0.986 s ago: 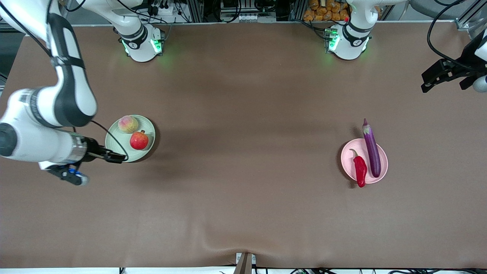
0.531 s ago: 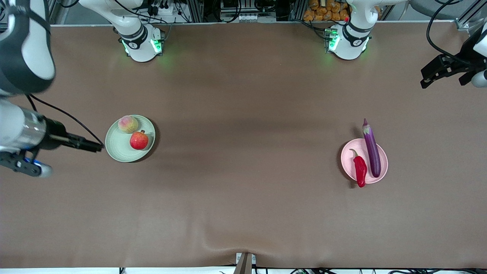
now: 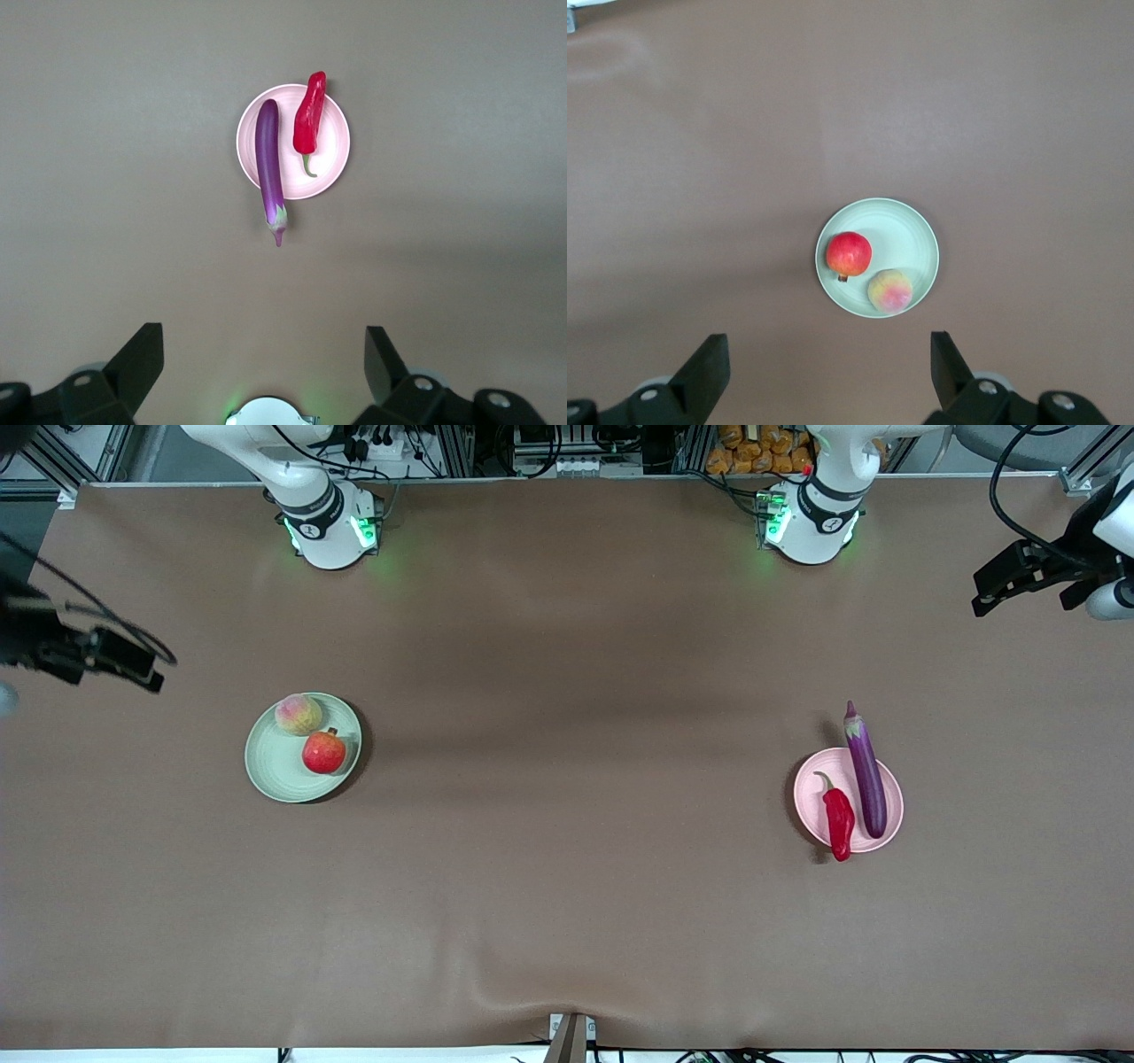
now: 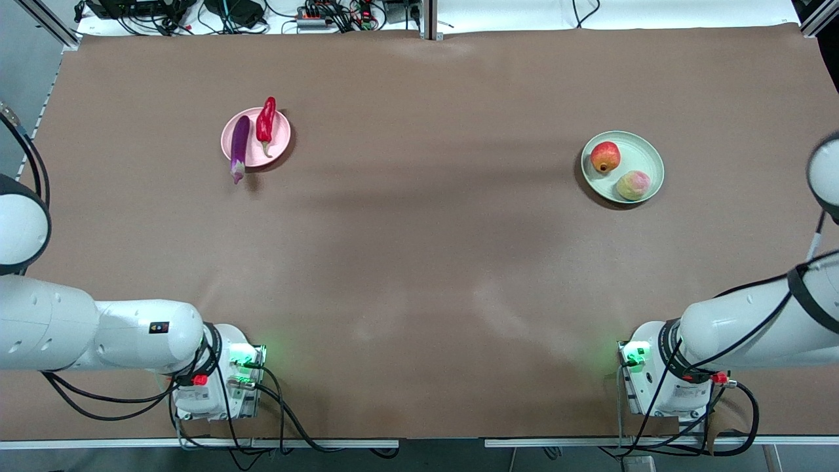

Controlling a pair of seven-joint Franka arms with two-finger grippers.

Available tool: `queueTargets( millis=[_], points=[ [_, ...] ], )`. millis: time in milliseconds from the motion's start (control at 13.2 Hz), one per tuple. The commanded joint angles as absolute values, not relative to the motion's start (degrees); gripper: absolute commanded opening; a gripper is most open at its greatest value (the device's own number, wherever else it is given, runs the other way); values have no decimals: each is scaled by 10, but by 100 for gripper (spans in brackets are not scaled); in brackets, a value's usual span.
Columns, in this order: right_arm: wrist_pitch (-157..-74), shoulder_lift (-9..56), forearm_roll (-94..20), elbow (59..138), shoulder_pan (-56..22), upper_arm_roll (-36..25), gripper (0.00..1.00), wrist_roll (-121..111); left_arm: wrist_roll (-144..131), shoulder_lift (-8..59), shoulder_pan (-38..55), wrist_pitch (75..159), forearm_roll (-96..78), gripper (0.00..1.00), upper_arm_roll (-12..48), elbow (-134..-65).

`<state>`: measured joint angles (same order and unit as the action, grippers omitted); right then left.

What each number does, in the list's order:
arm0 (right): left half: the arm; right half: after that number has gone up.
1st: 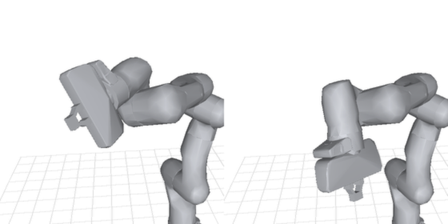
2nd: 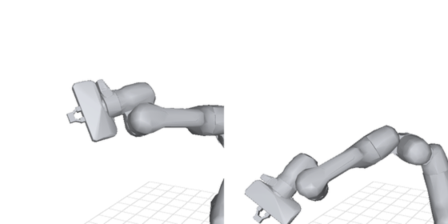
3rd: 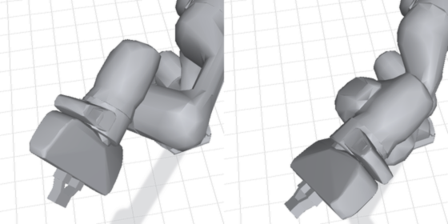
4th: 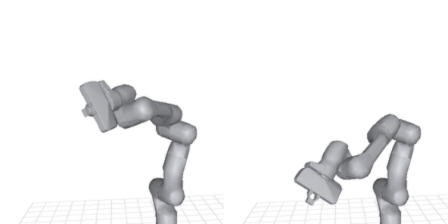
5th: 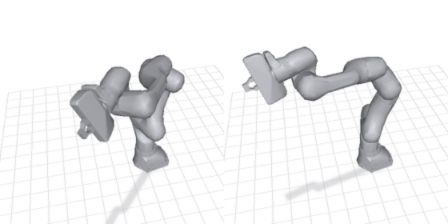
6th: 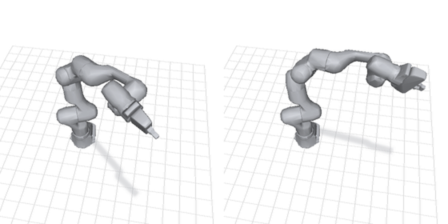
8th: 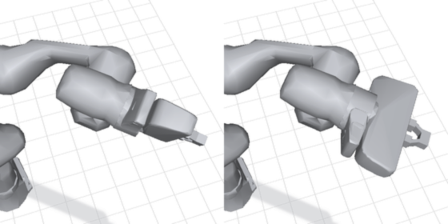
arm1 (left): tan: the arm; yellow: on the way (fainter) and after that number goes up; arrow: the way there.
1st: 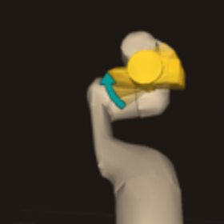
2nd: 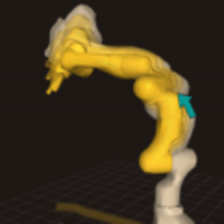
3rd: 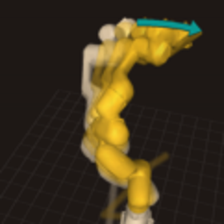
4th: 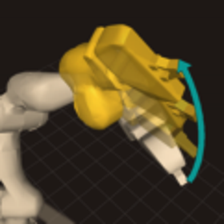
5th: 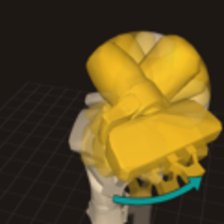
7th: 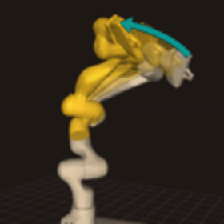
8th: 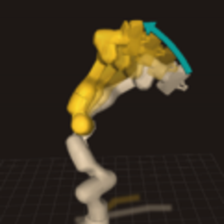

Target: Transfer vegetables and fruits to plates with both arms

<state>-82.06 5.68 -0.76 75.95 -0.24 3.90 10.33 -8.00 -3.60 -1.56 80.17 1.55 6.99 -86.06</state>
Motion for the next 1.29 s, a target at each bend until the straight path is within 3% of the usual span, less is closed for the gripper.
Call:
queueTargets(
  millis=[0, 152, 455, 682, 1213],
  points=[
    [-846, -36, 8, 877, 12, 33, 100, 42, -69, -52, -21, 797, 4, 100, 71, -873],
    [-846, -60, 8, 898, 15, 18, 100, 13, -69, -48, -20, 797, 4, 100, 71, -867],
    [-846, -49, 8, 883, 18, 16, 100, -51, -79, -46, -20, 797, 3, 100, 71, -864],
    [-839, -23, 11, 825, 18, 14, 100, -76, -79, -46, -19, 796, 4, 100, 70, -861],
    [-813, -25, 6, 830, 20, 1, 100, -99, -74, -47, -21, 796, 2, 100, 70, -861]
  ],
)
